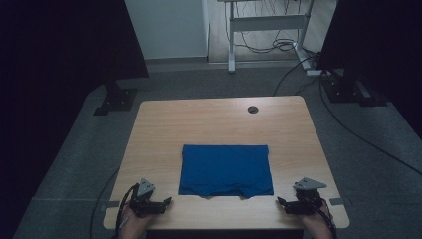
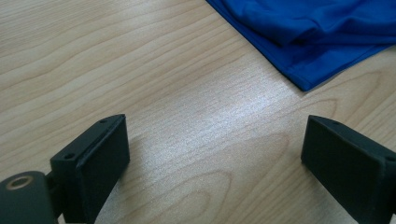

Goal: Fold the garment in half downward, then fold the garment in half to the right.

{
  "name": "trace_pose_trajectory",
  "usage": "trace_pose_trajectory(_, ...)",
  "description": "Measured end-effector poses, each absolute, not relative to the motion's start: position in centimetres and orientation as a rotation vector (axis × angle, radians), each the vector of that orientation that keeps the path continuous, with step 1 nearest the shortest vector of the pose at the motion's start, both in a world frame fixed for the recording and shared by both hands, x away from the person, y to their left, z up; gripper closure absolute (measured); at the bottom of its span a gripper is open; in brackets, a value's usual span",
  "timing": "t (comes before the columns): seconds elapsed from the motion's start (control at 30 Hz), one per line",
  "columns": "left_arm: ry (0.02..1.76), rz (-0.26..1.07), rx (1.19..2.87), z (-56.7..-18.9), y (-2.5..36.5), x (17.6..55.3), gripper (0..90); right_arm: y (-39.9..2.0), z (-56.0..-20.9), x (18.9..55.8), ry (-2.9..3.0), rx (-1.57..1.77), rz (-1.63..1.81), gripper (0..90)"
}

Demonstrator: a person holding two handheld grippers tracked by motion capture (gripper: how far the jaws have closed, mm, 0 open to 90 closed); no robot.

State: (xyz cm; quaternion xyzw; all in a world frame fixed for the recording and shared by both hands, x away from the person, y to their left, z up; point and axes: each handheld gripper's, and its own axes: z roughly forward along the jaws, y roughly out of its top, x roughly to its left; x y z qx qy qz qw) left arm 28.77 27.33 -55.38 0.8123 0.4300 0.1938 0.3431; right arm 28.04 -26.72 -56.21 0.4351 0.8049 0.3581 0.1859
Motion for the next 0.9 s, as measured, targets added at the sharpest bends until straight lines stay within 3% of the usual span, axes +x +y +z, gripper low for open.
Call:
trace_pose_trajectory(0.23, 1.105, 0.49, 2.128, -55.4, 27.2, 28.8, 3.4, -26.7, -56.2, 28.0, 2.272, 1.222, 1.008, 8.5)
trace_pose_trajectory(0.9, 1.07, 0.483, 2.089, -54.0, 27.3, 31.4, 4.6, -26.6, -56.3, 28.1, 2.286, 1.217, 1.003, 4.9)
